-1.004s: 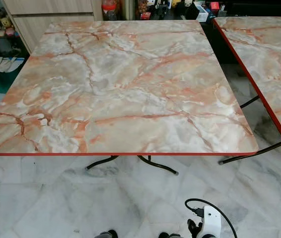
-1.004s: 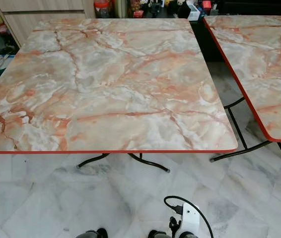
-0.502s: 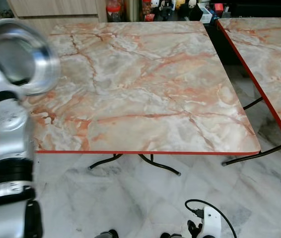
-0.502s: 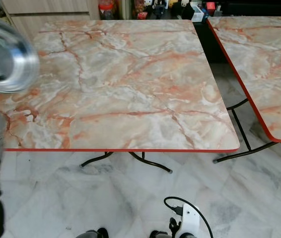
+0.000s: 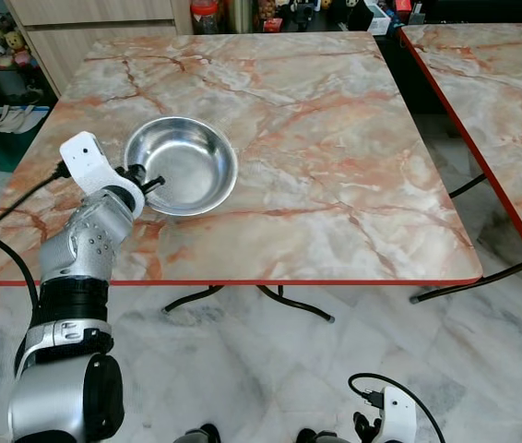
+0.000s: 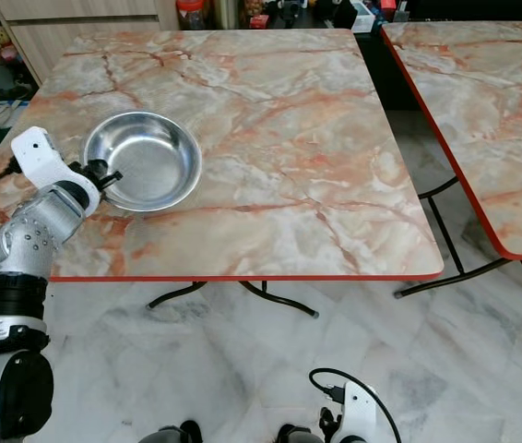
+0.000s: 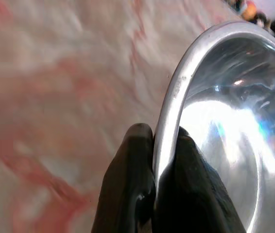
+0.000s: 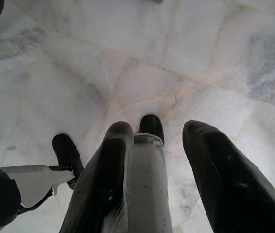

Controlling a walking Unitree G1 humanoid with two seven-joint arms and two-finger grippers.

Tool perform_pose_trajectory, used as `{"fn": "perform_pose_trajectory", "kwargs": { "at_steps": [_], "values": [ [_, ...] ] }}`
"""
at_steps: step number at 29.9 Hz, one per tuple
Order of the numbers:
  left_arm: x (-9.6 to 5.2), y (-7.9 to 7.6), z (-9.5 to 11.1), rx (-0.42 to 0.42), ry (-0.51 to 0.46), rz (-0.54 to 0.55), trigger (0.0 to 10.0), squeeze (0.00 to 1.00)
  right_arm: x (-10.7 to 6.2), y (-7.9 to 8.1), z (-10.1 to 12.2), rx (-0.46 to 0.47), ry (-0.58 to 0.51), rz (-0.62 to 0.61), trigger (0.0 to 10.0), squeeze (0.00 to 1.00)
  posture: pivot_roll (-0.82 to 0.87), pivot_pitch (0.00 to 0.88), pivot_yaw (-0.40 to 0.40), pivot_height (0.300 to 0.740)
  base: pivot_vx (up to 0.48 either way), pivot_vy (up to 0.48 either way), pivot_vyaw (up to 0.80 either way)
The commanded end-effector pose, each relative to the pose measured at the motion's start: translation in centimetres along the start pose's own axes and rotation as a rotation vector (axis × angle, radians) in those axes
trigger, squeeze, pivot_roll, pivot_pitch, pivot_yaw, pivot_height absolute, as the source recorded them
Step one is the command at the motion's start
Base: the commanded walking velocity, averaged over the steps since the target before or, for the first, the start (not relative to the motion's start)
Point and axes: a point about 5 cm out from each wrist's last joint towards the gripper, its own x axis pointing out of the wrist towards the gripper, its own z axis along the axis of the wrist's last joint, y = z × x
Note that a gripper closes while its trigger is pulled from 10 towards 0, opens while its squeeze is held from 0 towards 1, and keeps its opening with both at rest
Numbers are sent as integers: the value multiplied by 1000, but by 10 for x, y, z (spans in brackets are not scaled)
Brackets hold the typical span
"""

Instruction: Setting the table

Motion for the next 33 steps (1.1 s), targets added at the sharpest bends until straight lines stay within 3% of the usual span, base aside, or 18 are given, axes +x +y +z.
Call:
{"fn": "perform_pose_trajectory", "kwargs": {
  "at_steps": [1,4,9,15,33],
  "values": [
    [-1,-10,-9,-1,54,-34,10000,0,-2,-2,-9,5,28,-5,10000,0,7,154,39,740,0,0,0],
    [-2,-16,-24,11,104,-50,10000,0,-2,-2,-11,6,32,-5,10000,0,8,154,40,740,0,0,0],
    [-4,-38,-54,55,172,-158,10000,0,-3,-1,-14,7,39,-3,10000,0,4,158,41,740,0,0,0],
    [0,-47,-65,88,188,-164,10000,0,-4,-1,-16,8,44,-4,10000,0,4,161,38,740,0,0,0],
    [2,-45,-90,96,293,-101,10000,0,-11,-10,-34,10,70,-12,10000,0,-2,167,37,740,0,0,0]
  ]
}}
